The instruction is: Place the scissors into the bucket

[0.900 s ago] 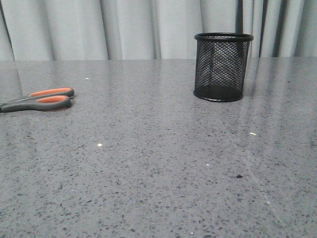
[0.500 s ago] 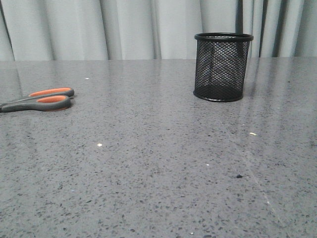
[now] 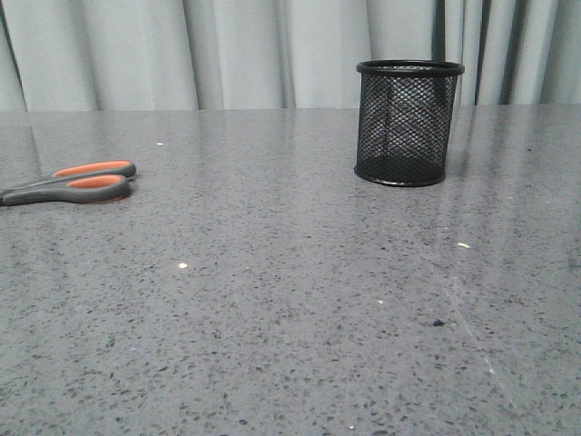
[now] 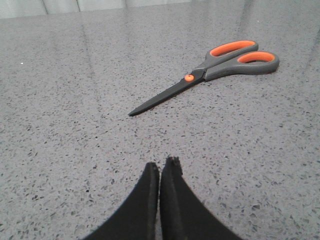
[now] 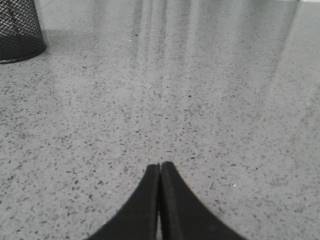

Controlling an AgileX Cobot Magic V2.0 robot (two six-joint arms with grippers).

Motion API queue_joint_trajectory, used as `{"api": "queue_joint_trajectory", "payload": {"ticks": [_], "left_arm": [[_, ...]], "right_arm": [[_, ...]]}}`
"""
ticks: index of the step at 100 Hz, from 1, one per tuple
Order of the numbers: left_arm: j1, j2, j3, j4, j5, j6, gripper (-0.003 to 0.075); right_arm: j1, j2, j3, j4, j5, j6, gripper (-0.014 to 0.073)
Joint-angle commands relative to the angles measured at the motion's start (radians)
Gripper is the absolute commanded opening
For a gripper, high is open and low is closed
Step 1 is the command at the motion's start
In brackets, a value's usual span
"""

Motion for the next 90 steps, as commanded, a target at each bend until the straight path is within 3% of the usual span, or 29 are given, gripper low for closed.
{"api": "queue_joint_trajectory", "payload": {"ticks": [1, 22, 38, 48, 60, 67, 84, 90], "left_arm": [[0.002, -0.028, 0.04, -0.011, -0.047, -0.009, -0.002], [0.002, -0.028, 0.04, -0.011, -0.047, -0.009, -0.002], [0.002, -0.028, 0.04, -0.035, -0.072, -0.009, -0.002], [0.002, -0.028, 0.04, -0.138, -0.146, -0.009, -0.002], [0.002, -0.028, 0.04, -0.413, -0.232, -0.009, -0.002], [0.002, -0.028, 0.04, -0.514, -0.253, -0.009, -0.002], [0.002, -0.028, 0.04, -0.641, -0.276, -0.009, -0.002], [0.002, -0.028, 0.04, -0.68, -0.276, -0.009, -0.002]], "right_arm": [[-0.005, -0.022, 0.007, -0.01, -0.033, -0.003, -0.0046], [-0.005, -0.022, 0.006, -0.012, -0.042, -0.003, -0.0046], [-0.005, -0.022, 0.006, -0.032, -0.13, -0.003, -0.0046], [-0.005, -0.022, 0.006, -0.032, -0.192, -0.003, -0.0046], [-0.005, -0.022, 0.006, 0.002, -0.275, -0.003, -0.0046], [-0.005, -0.022, 0.006, 0.07, -0.33, -0.003, -0.0046], [-0.005, -0.022, 0.006, 0.426, -0.377, -0.003, -0.0046], [-0.005, -0.022, 0.006, 0.496, -0.372, -0.003, -0.0046]]}}
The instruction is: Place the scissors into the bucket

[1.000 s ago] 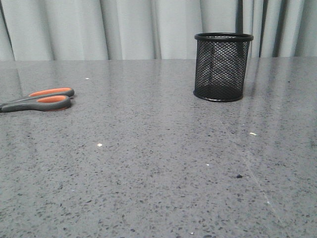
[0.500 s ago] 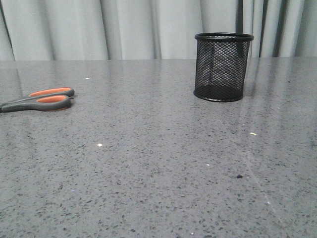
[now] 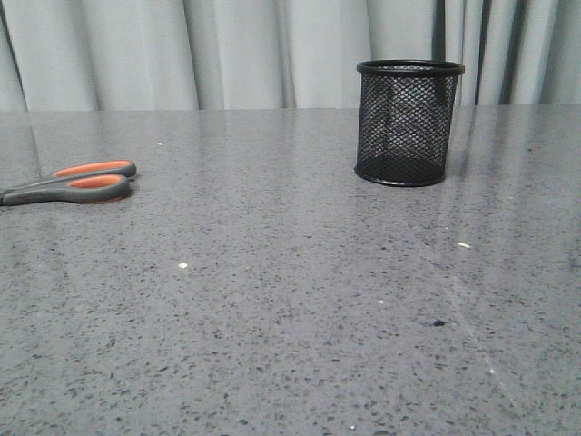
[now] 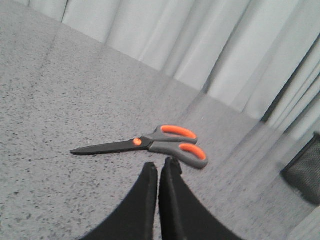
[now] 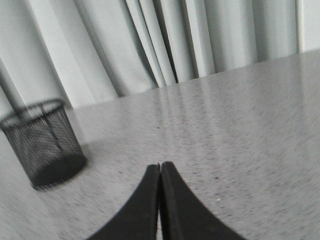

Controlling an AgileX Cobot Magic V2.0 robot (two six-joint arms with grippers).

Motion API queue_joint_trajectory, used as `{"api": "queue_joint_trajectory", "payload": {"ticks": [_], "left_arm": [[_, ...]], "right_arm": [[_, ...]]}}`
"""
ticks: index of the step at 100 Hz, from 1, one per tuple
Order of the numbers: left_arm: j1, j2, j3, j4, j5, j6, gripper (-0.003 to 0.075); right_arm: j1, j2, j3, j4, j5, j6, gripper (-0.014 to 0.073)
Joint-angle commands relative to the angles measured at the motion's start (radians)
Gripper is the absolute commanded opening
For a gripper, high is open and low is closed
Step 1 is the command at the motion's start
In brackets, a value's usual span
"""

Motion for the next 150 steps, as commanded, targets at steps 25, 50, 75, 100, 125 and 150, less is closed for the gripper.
{"api": "queue_joint_trajectory", "payload": {"ticks": [25, 50, 75, 100, 125, 150], "left_arm": [[0.0, -0.028, 0.014, -0.223, -0.08, -0.007, -0.002], [-0.013, 0.025, -0.106, -0.221, 0.081, 0.127, -0.0019], [-0.013, 0.216, -0.308, -0.199, 0.209, 0.356, 0.0036], [-0.034, 0.45, -0.555, -0.115, 0.337, 0.45, 0.0381], [-0.124, 0.708, -0.779, 0.074, 0.529, 0.501, 0.0368], [-0.129, 1.037, -1.053, 0.288, 0.802, 0.549, 0.0369]], "right_arm": [[-0.005, -0.022, -0.054, 0.314, -0.055, -0.003, -0.0046], [-0.005, 0.021, -0.212, 0.309, 0.186, -0.064, -0.0046], [-0.005, 0.15, -0.401, 0.309, 0.406, -0.253, -0.0042], [-0.005, 0.227, -0.511, 0.309, 0.445, -0.26, 0.023], [-0.004, 0.227, -0.518, 0.292, 0.437, -0.29, 0.0374], [0.034, 0.223, -0.518, 0.292, 0.428, -0.29, 0.0374]]}}
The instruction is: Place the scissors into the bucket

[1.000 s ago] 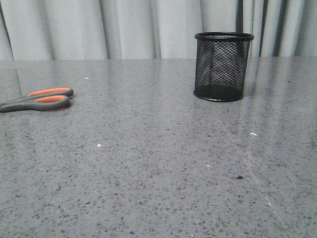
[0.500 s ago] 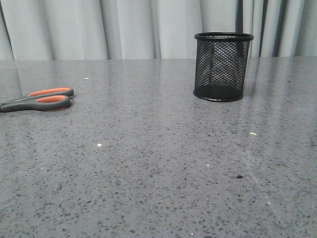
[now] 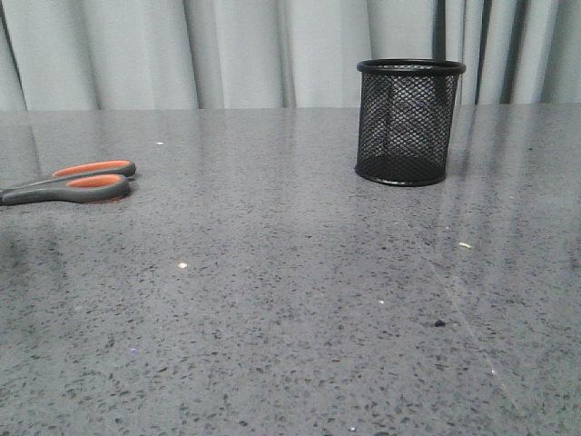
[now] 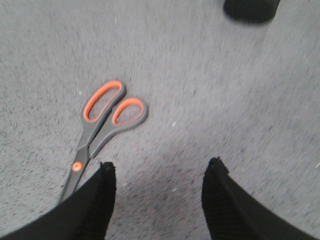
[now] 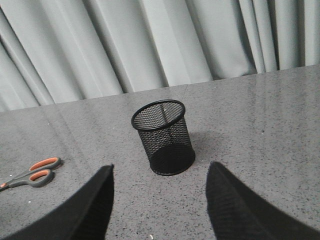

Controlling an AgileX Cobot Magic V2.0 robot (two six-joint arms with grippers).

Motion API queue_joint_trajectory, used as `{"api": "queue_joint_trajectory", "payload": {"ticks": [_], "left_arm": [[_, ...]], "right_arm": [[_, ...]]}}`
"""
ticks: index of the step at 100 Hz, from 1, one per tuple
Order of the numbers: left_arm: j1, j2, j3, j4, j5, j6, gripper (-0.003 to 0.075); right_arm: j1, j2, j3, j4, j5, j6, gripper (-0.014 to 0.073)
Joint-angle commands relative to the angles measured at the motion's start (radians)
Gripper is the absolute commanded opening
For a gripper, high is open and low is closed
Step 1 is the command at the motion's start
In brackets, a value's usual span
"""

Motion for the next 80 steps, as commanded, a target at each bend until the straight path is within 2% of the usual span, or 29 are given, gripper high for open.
{"api": "queue_joint_trajectory", "payload": {"ticks": [1, 12, 29, 52, 80], "left_arm": [[-0.008, 0.106, -0.13, 0.05, 0.06, 0.01, 0.0369], [-0.008, 0.245, -0.236, 0.095, 0.118, 0.01, 0.0374], [-0.008, 0.433, -0.361, 0.181, 0.195, 0.001, 0.0454], [-0.008, 0.625, -0.473, 0.259, 0.373, -0.018, 0.0453], [-0.008, 0.716, -0.591, 0.335, 0.353, -0.02, 0.0453]], "right_arm": [[0.017, 0.016, -0.034, 0.012, -0.073, -0.013, 0.0374], [0.032, 0.016, -0.034, 0.012, -0.073, -0.013, 0.0374], [0.036, 0.016, -0.034, 0.012, -0.073, -0.013, 0.0374], [0.045, 0.016, -0.034, 0.012, -0.071, -0.013, 0.0374], [0.068, 0.016, -0.034, 0.006, -0.067, -0.013, 0.0374]]}}
